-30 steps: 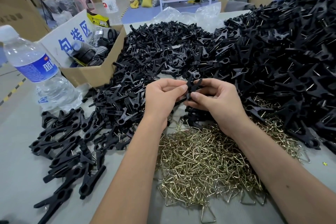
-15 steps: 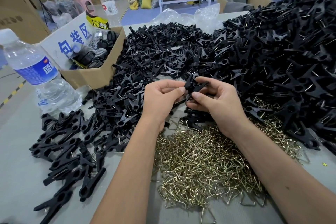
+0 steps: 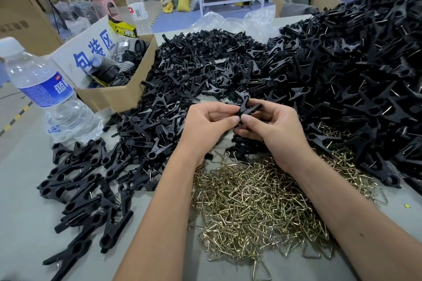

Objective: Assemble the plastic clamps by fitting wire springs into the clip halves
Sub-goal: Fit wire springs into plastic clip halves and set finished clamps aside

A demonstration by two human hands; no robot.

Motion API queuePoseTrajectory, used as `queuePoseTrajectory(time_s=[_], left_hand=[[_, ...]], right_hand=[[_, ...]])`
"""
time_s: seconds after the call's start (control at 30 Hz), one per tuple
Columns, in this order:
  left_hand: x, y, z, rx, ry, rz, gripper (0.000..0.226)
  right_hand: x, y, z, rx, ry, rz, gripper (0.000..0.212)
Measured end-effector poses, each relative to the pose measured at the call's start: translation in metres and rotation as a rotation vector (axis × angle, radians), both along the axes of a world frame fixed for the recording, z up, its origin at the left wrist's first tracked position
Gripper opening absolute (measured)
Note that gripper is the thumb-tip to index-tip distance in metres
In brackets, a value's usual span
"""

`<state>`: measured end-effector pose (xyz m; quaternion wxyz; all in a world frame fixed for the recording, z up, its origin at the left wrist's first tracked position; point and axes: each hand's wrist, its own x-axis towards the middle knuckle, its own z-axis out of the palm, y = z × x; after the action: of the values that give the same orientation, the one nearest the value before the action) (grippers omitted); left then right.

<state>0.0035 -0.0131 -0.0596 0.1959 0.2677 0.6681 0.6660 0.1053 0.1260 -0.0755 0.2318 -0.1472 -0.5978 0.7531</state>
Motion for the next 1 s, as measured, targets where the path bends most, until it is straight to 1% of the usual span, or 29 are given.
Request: queuePoseTrajectory(time_s=[0.1, 0.17, 0.23, 0.3, 0.4, 0.43, 0.47, 0.5, 0.53, 0.57, 0.63, 0.67, 0.7, 0.77, 0.83, 0.9, 1.0], left_hand=[[-0.002, -0.003, 0.001, 0.018, 0.063, -0.038, 0.034], [-0.002, -0.004, 0.001, 0.034, 0.068, -0.028, 0.034], [-0.004, -0.005, 0.001, 0.03, 0.087, -0.007, 0.033], [-0.006, -0.005, 0.0, 0.028, 0.137, 0.005, 0.031], [-0.01, -0.006, -0.001, 0.033, 0.203, 0.037, 0.029], [-0.013, -0.007, -0.001, 0.043, 0.218, 0.068, 0.029], [-0.015, -0.008, -0.002, 0.06, 0.226, 0.108, 0.028], [-0.018, -0.01, -0.002, 0.087, 0.226, 0.15, 0.027], [-0.022, -0.011, -0.003, 0.121, 0.223, 0.192, 0.026], [-0.025, -0.013, -0.003, 0.152, 0.22, 0.233, 0.025], [-0.029, -0.014, -0.005, 0.18, 0.214, 0.3, 0.023], [-0.031, -0.014, -0.006, 0.182, 0.211, 0.317, 0.022], [-0.031, -0.014, -0.006, 0.184, 0.209, 0.325, 0.022], [-0.03, -0.013, -0.007, 0.191, 0.199, 0.323, 0.021], [-0.029, -0.013, -0.007, 0.196, 0.195, 0.313, 0.021], [-0.029, -0.013, -0.006, 0.191, 0.198, 0.31, 0.02], [-0.03, -0.014, -0.006, 0.193, 0.191, 0.318, 0.02]], right_hand=[[0.0, 0.0, 0.001, -0.004, 0.03, 0.0, 0.023], [0.0, -0.002, 0.003, -0.005, 0.046, 0.024, 0.012], [0.0, -0.004, 0.004, 0.015, 0.049, 0.033, 0.006], [0.0, -0.005, 0.006, 0.051, 0.032, 0.034, 0.004], [0.0, -0.006, 0.01, 0.126, 0.003, 0.037, 0.009], [0.0, -0.007, 0.013, 0.173, -0.011, 0.019, 0.012], [0.0, -0.008, 0.015, 0.276, -0.033, -0.019, 0.015], [0.0, -0.008, 0.017, 0.45, -0.063, -0.064, 0.017], [-0.001, -0.01, 0.019, 0.675, -0.105, -0.088, 0.017], [-0.002, -0.014, 0.023, 0.884, -0.159, -0.063, 0.016], [-0.005, -0.025, 0.03, 1.203, -0.322, 0.07, 0.017], [-0.006, -0.031, 0.032, 1.325, -0.407, 0.13, 0.018], [-0.008, -0.036, 0.033, 1.406, -0.474, 0.164, 0.016], [-0.01, -0.042, 0.037, 1.423, -0.526, 0.219, 0.005], [-0.009, -0.044, 0.037, 1.388, -0.535, 0.279, 0.011], [-0.008, -0.043, 0.036, 1.396, -0.545, 0.314, 0.012], [-0.007, -0.039, 0.032, 1.417, -0.496, 0.348, 0.017]])
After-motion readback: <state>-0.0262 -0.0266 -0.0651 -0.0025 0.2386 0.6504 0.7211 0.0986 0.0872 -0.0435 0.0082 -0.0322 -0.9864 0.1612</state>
